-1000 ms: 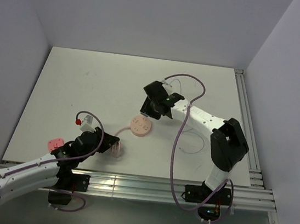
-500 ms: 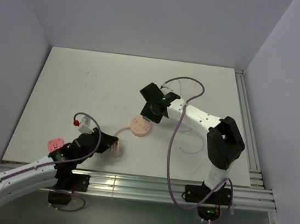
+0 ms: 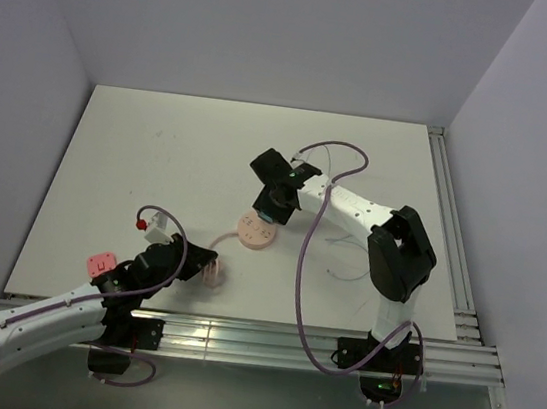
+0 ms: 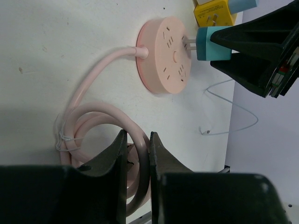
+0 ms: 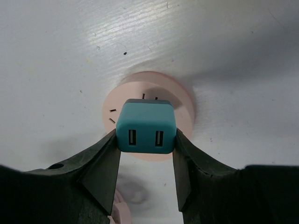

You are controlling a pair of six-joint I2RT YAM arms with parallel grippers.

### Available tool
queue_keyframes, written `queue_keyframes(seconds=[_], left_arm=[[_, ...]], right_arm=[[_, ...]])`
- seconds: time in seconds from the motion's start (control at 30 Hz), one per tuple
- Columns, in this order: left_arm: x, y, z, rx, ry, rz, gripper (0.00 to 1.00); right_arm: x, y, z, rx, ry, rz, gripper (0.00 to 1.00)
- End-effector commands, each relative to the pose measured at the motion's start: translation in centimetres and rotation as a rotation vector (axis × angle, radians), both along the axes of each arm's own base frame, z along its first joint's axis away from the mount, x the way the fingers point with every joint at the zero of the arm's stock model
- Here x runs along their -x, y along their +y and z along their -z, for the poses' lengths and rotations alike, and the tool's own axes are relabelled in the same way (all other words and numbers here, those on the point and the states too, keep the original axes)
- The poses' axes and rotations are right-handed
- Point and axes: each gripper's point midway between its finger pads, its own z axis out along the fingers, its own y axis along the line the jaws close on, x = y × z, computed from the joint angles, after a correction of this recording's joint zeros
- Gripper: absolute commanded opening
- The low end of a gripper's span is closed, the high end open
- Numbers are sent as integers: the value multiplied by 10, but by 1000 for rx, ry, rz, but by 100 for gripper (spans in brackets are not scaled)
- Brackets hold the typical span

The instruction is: Insert the plug

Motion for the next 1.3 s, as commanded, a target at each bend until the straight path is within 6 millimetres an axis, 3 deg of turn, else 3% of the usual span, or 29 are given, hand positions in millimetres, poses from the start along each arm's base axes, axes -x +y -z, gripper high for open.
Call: queue_keyframes(seconds=[0.0,0.2,0.87,1.13,1.27], left_arm=[[-2,-3,-9,39,-30,-6,11],[0,-3,-9,48,-31,-5,11],[6,-8,-6,63,-24,23,9],[8,-12,-7,75,-27,42,4],[12,-17,-6,81,-19,62,1]], right_arm=[[-4,2,-9,6,-8,39,0],[-1,-6,-6,39,3,70,0],[-14,-3,4,90,-7,51,0],[-13,-11,20,163,11,20,0],[-10,-9,41,239,44,-123,0]])
